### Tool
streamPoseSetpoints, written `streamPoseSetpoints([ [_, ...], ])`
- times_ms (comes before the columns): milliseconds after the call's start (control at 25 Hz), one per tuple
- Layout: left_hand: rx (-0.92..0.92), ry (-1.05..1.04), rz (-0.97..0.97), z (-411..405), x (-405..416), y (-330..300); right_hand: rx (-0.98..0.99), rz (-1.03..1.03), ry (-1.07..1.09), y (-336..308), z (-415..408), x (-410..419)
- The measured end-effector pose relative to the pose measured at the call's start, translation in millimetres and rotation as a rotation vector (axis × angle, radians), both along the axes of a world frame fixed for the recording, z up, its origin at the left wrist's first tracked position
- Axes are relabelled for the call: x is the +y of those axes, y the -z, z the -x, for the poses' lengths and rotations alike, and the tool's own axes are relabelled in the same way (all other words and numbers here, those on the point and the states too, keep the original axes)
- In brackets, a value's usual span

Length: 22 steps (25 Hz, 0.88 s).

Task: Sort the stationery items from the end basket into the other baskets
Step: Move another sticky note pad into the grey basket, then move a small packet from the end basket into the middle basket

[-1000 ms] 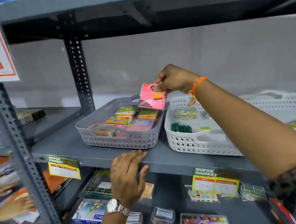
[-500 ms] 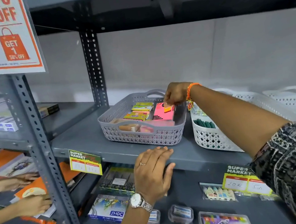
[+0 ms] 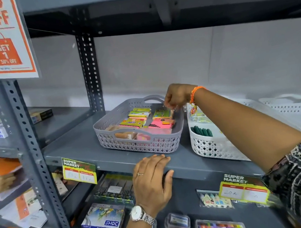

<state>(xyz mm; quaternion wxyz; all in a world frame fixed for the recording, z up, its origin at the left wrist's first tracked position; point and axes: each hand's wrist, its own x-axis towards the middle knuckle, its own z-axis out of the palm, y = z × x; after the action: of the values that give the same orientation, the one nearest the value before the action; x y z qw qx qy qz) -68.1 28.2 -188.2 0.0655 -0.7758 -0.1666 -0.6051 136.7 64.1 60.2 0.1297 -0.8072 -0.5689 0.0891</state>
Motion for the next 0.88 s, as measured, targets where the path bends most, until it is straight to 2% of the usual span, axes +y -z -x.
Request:
streamPoseSetpoints([
  [200, -0.016, 0.037, -0.022, -24.3, -35.7, -8.7, 0.151, -0.203, -0.014, -20.3, -18.3, -59.4],
  [400, -0.017, 0.003, -0.002, -54.5, -62.5, -11.7, 0.199, -0.327, 0.05, -43.1, -59.2, -162.5],
  [640, -0.02, -0.078, -0.001, -67.3, -62.0, -4.1, 0.31, -0.435, 0.251, -32.8, -153.3, -294.8],
  [760, -0.066, -0.129, -0.015, -74.1, -64.4, -5.5, 0.305, -0.35, 0.405, -9.5, -203.6, -333.4],
  [880, -0.094, -0.167, -0.043, -78.4, -63.4, -4.8, 0.116, -0.053, 0.539, 12.4, -225.0, -352.6],
])
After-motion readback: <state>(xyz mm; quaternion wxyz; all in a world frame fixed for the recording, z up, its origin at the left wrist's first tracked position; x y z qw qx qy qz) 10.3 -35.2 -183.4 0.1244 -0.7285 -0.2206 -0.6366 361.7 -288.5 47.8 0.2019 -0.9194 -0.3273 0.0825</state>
